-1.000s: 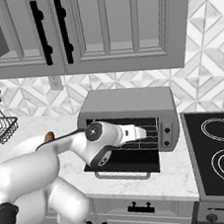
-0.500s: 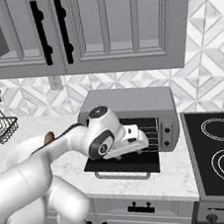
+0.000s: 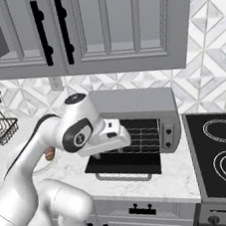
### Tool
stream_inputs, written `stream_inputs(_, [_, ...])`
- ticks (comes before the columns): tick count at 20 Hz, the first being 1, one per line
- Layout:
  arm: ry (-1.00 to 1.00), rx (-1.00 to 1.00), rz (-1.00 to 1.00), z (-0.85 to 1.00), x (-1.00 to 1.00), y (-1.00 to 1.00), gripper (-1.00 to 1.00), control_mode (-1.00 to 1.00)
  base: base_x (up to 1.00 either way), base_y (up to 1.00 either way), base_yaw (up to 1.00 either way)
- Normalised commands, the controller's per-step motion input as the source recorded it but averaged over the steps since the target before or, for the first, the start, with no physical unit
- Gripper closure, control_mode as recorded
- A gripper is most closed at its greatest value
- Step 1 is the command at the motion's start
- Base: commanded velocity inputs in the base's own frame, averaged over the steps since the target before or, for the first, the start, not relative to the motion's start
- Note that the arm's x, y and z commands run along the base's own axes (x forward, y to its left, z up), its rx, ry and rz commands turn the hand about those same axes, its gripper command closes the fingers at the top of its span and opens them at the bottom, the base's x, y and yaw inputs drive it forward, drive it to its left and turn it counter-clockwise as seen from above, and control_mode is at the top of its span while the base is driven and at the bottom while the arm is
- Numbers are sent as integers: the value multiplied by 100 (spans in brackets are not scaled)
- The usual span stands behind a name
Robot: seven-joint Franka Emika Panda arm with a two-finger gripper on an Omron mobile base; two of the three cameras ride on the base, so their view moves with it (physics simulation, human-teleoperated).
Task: Pick up the kebab skewer and baguette bread, and place them inside the toaster oven. Close the toaster oven door and start by setting the timer.
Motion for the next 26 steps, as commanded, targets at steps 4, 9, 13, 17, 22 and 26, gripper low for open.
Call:
stream_inputs(4, [11,7,0,14,-12,100,-100,-100,0,0,0])
stream_inputs(9, [8,15,0,8,1,98,-100,-100,0,0,0])
stream_inputs(13, [12,11,0,0,8,96,-100,-100,0,0,0])
stream_inputs(17, [16,9,0,0,20,99,-100,-100,0,0,0])
stream_inputs(22, [12,1,1,0,37,93,-100,-100,0,0,0])
stream_inputs(26, [6,0,2,-14,65,78,-100,-100,0,0,0])
